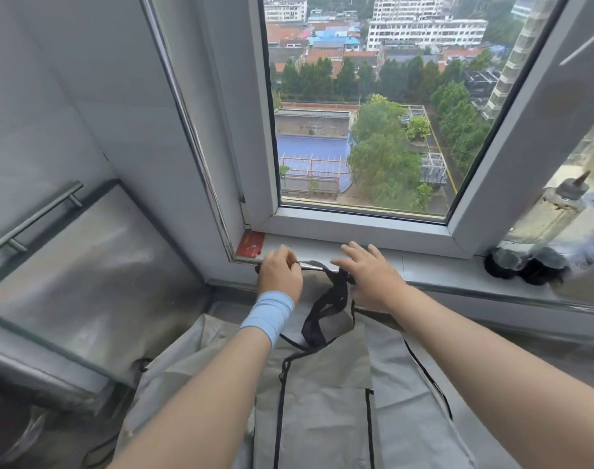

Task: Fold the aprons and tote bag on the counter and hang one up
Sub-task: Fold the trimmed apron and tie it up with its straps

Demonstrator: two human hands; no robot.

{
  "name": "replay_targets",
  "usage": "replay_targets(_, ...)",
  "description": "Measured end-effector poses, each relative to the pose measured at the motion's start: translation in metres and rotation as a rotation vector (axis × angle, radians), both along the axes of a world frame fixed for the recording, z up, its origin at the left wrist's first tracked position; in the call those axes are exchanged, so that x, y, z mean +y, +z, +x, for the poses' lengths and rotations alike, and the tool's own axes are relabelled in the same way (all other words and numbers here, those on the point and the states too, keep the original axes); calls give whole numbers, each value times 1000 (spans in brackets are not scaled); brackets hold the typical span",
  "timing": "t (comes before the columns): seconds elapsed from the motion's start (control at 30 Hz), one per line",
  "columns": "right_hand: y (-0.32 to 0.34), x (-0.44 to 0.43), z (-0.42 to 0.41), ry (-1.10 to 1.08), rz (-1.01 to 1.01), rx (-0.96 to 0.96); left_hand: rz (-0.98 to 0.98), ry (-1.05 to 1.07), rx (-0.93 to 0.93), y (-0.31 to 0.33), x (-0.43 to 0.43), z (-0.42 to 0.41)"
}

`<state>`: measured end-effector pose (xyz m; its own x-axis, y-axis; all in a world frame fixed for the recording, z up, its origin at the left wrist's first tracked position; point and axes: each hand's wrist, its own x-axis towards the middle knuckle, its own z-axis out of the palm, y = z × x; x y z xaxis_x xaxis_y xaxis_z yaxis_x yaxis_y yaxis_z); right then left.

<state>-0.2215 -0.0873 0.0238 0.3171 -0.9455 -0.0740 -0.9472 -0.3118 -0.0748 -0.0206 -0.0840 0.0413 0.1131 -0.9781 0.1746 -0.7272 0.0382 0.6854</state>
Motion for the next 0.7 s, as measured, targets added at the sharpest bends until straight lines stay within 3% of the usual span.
replay_targets(0.1, -13, -1, -5, 42, -174, 288, 41, 140, -55, 17, -15, 8)
replay_targets(0.17, -14, -7, -6, -17, -280, 264, 138, 156, -9, 28, -28, 13)
replay_targets(0.27, 7, -14, -1, -296, -299, -193, 176, 150, 256, 40, -48, 14)
replay_targets(0.33, 28, -26, 1, -555, -274, -385, 117, 207, 467, 50, -58, 13)
replay_targets(0.4, 48, -39, -2, -879, -148, -578, 25, 276, 436, 58, -66, 16)
replay_targets(0.47, 61, -51, -8, -1143, 2, -980, 7, 235, 436, 58, -73, 21)
replay_targets(0.53, 69, -56, -9, -1230, 159, -1362, 68, 120, 342, 52, -74, 23)
replay_targets(0.6, 67, -59, -9, -1214, 161, -1476, 96, 73, 158, 45, -68, 23)
replay_targets(0.7, 61, -60, -7, -1156, 119, -1555, -71, 113, 10, 38, -47, 19)
